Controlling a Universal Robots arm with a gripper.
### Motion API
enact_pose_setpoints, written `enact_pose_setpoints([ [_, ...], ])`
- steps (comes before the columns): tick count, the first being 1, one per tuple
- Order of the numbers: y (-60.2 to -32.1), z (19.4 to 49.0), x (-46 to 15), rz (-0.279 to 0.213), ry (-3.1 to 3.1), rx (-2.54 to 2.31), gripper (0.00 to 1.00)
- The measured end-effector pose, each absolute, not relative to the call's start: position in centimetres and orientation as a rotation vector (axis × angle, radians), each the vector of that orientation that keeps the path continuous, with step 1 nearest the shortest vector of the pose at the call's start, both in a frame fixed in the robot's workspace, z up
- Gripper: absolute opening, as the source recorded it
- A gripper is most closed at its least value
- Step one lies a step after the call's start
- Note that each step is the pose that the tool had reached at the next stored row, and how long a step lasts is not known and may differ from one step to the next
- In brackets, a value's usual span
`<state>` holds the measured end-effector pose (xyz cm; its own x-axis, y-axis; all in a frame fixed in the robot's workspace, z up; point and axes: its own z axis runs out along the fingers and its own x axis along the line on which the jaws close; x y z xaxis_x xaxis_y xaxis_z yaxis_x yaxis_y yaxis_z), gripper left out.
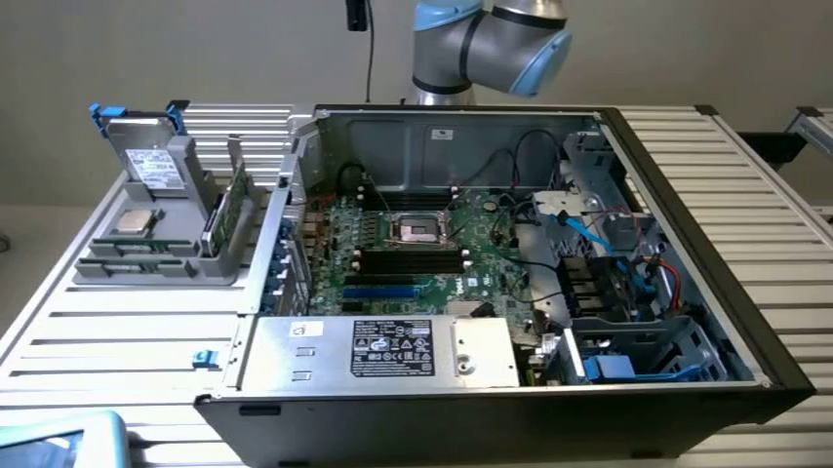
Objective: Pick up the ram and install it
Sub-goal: 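Reach for the ram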
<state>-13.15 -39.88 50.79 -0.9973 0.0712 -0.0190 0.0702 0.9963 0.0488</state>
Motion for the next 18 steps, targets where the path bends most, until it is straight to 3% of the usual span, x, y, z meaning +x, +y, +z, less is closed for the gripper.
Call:
enact_pose_setpoints([
  [18,-39.9,50.8,-20.7,0.075,3.118,0.111,0.11],
])
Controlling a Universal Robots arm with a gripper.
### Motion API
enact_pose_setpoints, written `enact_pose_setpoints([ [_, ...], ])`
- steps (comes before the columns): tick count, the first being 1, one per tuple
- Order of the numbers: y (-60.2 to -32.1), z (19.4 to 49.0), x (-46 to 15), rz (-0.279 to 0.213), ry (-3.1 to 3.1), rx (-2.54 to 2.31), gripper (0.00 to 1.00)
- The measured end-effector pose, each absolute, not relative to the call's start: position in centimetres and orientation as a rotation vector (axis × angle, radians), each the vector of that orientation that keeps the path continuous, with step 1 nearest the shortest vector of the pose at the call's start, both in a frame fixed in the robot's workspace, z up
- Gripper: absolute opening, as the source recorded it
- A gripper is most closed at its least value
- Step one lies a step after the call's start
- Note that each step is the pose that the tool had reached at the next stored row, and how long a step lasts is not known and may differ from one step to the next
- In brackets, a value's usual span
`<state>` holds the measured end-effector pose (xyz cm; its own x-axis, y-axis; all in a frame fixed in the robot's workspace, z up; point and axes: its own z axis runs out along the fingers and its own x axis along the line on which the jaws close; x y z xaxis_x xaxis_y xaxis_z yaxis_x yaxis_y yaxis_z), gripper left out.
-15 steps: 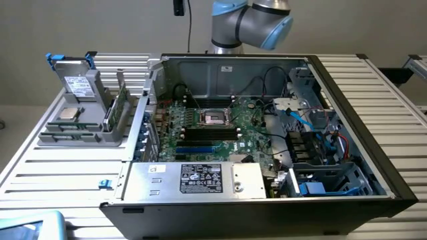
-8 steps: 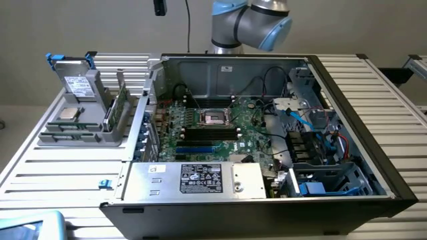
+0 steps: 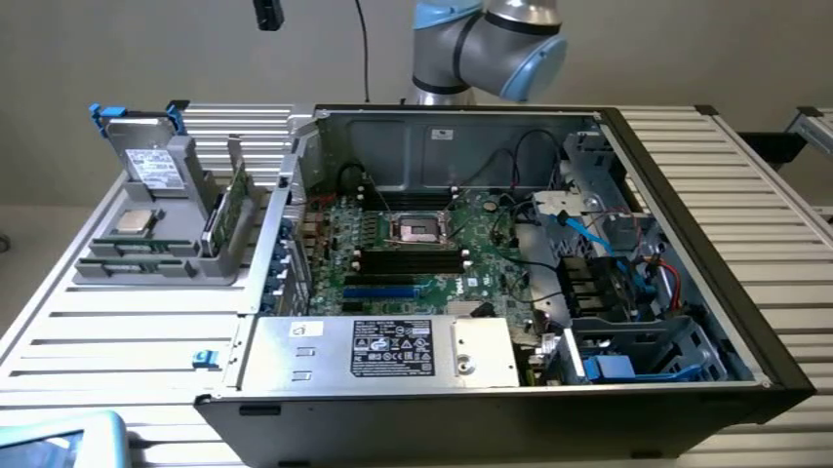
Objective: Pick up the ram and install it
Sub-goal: 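Reach for the ram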
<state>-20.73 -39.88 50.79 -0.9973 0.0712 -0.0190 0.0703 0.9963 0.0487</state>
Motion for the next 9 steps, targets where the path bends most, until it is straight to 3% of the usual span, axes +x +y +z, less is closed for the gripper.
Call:
enact_pose_setpoints([
  [9,-39.9,50.8,-24.8,0.075,3.118,0.110,0.11],
])
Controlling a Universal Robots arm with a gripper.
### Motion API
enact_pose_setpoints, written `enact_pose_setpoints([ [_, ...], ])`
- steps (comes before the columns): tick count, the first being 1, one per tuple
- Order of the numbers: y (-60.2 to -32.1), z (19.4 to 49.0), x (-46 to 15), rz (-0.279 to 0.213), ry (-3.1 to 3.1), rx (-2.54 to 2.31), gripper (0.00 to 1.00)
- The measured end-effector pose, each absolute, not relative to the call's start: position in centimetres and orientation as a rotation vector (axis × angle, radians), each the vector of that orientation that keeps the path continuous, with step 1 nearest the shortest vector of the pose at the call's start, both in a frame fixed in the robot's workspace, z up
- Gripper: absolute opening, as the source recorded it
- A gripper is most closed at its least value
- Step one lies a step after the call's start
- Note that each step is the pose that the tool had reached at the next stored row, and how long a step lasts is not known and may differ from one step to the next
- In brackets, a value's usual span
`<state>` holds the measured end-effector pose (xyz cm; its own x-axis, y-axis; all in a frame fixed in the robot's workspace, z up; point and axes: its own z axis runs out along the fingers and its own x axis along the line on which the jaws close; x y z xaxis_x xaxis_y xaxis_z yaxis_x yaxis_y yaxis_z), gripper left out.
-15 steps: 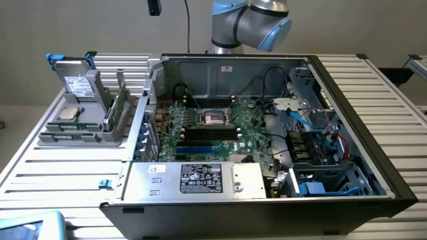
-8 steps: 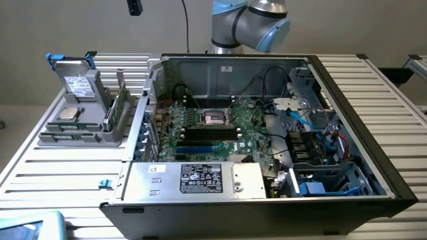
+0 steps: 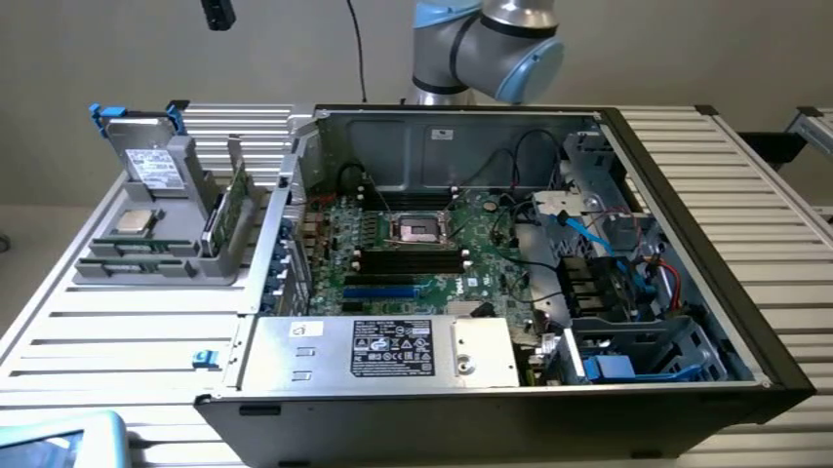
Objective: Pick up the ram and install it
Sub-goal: 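Reach for the ram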
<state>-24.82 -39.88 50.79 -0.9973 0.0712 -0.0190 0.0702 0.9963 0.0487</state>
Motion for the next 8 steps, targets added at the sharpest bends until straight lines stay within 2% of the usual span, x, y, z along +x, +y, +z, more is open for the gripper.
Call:
enact_pose_setpoints([
  [8,-39.9,50.8,-28.5,0.075,3.118,0.110,0.11],
])
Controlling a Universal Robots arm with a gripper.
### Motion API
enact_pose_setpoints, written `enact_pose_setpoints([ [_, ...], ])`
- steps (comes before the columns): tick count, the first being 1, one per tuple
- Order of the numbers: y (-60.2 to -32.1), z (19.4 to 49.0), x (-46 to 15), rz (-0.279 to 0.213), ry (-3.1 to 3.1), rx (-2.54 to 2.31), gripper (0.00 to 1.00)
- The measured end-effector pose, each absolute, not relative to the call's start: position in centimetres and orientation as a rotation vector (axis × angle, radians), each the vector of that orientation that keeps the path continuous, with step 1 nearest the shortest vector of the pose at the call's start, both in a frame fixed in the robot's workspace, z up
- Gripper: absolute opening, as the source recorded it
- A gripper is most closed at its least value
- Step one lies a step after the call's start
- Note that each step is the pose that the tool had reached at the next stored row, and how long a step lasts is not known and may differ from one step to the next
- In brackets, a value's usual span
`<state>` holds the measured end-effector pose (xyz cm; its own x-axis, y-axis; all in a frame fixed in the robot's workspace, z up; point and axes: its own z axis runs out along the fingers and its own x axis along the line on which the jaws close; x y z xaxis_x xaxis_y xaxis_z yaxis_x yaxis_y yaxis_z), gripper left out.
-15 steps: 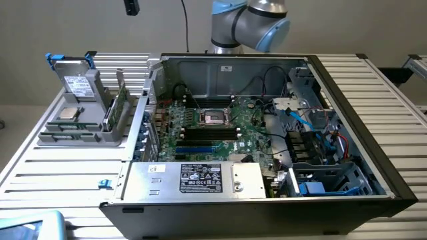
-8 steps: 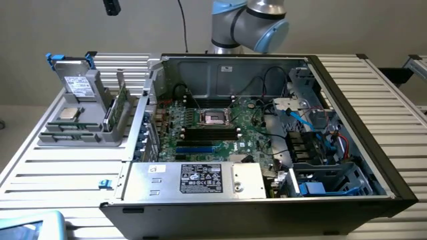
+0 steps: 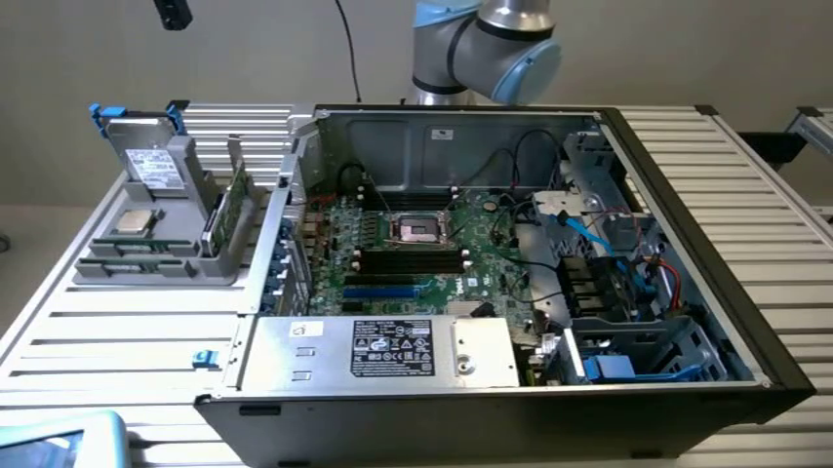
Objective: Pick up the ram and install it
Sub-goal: 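Reach for the ram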
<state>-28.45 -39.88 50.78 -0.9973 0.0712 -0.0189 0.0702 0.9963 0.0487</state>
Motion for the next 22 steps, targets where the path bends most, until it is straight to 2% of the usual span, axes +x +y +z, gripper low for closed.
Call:
enact_pose_setpoints([
  [22,-39.9,49.8,-38.5,0.075,3.120,0.110,0.11],
])
